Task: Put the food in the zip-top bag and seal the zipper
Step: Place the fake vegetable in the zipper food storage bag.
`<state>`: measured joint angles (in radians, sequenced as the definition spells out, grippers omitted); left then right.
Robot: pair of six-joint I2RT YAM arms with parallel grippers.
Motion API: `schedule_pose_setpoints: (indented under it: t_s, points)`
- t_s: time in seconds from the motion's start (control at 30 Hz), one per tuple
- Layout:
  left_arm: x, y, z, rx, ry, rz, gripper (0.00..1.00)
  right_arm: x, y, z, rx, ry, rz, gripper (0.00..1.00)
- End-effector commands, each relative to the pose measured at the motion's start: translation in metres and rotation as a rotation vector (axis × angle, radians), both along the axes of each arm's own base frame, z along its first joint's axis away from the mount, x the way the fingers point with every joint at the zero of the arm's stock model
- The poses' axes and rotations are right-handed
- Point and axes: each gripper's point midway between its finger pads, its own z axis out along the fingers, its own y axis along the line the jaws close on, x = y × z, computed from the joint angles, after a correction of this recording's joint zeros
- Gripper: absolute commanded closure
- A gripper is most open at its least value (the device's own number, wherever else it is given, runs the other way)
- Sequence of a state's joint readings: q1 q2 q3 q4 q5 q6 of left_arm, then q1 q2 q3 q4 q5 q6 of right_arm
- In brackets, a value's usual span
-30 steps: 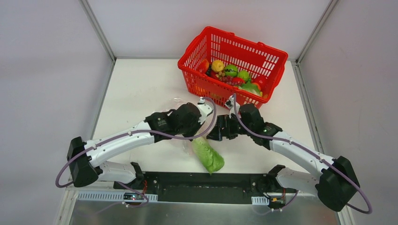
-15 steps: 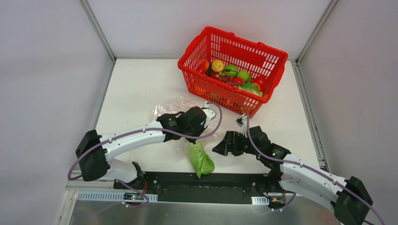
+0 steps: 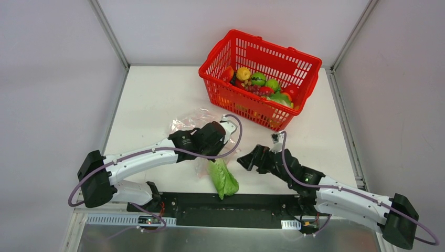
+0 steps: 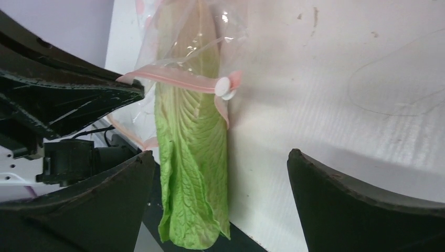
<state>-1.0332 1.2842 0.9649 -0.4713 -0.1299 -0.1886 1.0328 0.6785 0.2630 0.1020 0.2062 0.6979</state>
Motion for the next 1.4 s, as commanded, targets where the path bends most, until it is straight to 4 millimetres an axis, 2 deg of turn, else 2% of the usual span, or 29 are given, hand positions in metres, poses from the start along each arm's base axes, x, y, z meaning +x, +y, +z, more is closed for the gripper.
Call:
schedule_pose_setpoints:
  t_s: [0.0, 0.07, 0.2, 0.33, 0.4, 0.5, 0.6, 0.7, 1.0, 1.23, 1.3, 1.37]
  points:
    - [0.009, 0.0, 0.01, -0.04, -0.054, 0.04, 1.0, -0.014, 0.028, 0.025, 0.12, 0.013, 0.108, 0.01]
    - [0.01, 0.0, 0.009, -0.037, -0.052, 0.046, 1.0, -0.026, 0.041, 0.018, 0.092, 0.043, 0.178, 0.0]
    - [0.01, 0.001, 0.006, -0.035, -0.045, 0.054, 1.0, -0.035, 0.061, -0.009, -0.022, 0.067, 0.215, 0.0]
    - [0.01, 0.007, 0.005, -0.028, -0.054, 0.07, 1.0, -0.052, 0.088, -0.011, -0.037, 0.045, 0.298, 0.0]
    - [0.011, 0.009, 0.005, -0.034, -0.06, 0.078, 1.0, -0.057, 0.095, -0.011, -0.045, 0.032, 0.309, 0.0]
    - [0.011, 0.01, 0.006, -0.036, -0.061, 0.083, 1.0, -0.054, 0.092, -0.012, -0.063, 0.018, 0.268, 0.0]
    - [0.011, 0.011, 0.005, -0.038, -0.06, 0.086, 1.0, -0.052, 0.087, 0.001, -0.011, -0.005, 0.248, 0.0]
    - [0.012, 0.01, 0.004, -0.041, -0.059, 0.088, 1.0, -0.065, 0.097, 0.017, 0.065, -0.005, 0.306, 0.0]
    - [0.012, 0.011, 0.005, -0.041, -0.054, 0.09, 1.0, -0.067, 0.112, -0.031, -0.186, 0.025, 0.249, 0.0]
    - [0.01, 0.015, 0.002, -0.036, -0.05, 0.093, 1.0, -0.062, 0.1, -0.062, -0.35, 0.006, 0.175, 0.04]
    - [0.01, 0.016, 0.002, -0.034, -0.051, 0.094, 1.0, -0.063, 0.1, -0.065, -0.357, -0.002, 0.18, 0.09]
    - [0.011, 0.016, 0.003, -0.032, -0.054, 0.097, 1.0, -0.064, 0.1, -0.067, -0.364, -0.007, 0.181, 0.24]
